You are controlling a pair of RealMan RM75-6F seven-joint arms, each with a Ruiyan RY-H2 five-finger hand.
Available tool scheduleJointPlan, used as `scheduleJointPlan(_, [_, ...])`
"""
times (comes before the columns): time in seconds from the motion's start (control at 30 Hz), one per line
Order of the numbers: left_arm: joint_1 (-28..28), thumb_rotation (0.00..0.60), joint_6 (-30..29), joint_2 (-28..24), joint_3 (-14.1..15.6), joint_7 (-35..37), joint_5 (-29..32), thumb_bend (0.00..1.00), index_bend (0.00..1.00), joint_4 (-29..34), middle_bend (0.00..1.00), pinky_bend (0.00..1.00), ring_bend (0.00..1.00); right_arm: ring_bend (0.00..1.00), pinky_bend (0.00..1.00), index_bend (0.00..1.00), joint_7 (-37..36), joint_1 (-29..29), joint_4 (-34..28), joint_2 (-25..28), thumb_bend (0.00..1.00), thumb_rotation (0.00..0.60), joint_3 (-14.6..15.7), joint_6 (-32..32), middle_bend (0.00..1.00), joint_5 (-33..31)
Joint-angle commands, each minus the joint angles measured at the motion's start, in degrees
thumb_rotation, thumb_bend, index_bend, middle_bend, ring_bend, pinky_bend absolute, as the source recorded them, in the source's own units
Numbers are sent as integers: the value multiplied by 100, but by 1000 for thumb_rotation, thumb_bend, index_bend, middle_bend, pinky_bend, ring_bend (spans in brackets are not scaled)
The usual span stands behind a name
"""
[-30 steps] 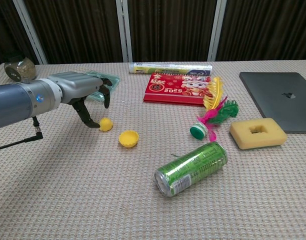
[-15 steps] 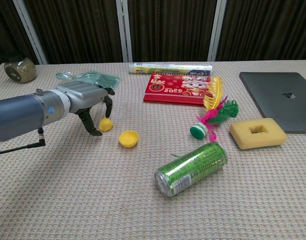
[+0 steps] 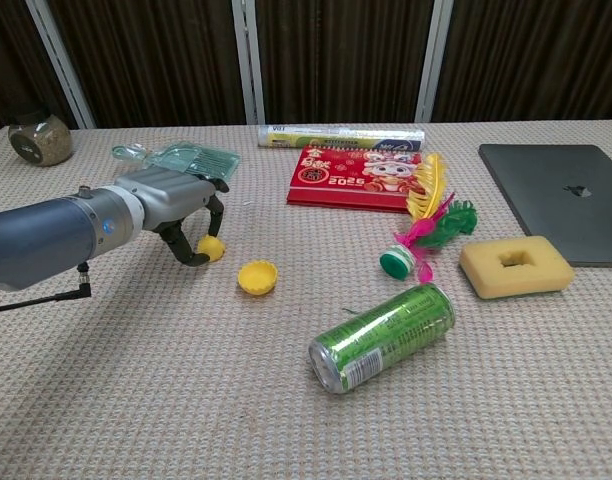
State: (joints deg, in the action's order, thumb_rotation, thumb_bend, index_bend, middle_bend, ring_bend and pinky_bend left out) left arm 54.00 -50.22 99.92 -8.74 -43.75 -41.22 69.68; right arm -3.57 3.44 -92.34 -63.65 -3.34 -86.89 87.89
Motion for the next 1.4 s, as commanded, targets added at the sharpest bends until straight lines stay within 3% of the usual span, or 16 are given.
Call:
scheduleJointPlan(0.03, [-19, 541, -14, 50, -14, 118, -62, 378, 472, -59, 0, 111, 0, 0, 0, 32, -12, -6, -2, -3, 0, 600, -4, -21, 0, 10])
scheduleJointPlan(0.37, [-90, 546, -282, -356, -144, 605, -718, 379, 474, 693, 0, 103, 0, 0, 0, 35, 8, -14, 40, -33, 0, 600, -21, -59, 0, 15])
scheduleJointPlan(0.7, [-132, 546, -332, -624, 13, 749, -1181, 379, 474, 1415, 0, 103, 0, 0, 0, 36, 26, -16, 63, -64, 0, 600, -41, -106, 0, 40])
scheduleJointPlan(0.97, [-113, 542, -312, -545, 182, 583, -1160, 378, 475, 1555, 0, 103, 0, 0, 0, 37, -16, -28, 73, -64, 0, 600, -54, -141, 0, 43])
scheduleJointPlan(1.4, [-56, 542, -296, -281, 204, 484, -962, 374, 460, 1307, 0, 100, 0, 0, 0, 37, -63, -51, 102, -79, 0, 600, -72, -250, 0, 108])
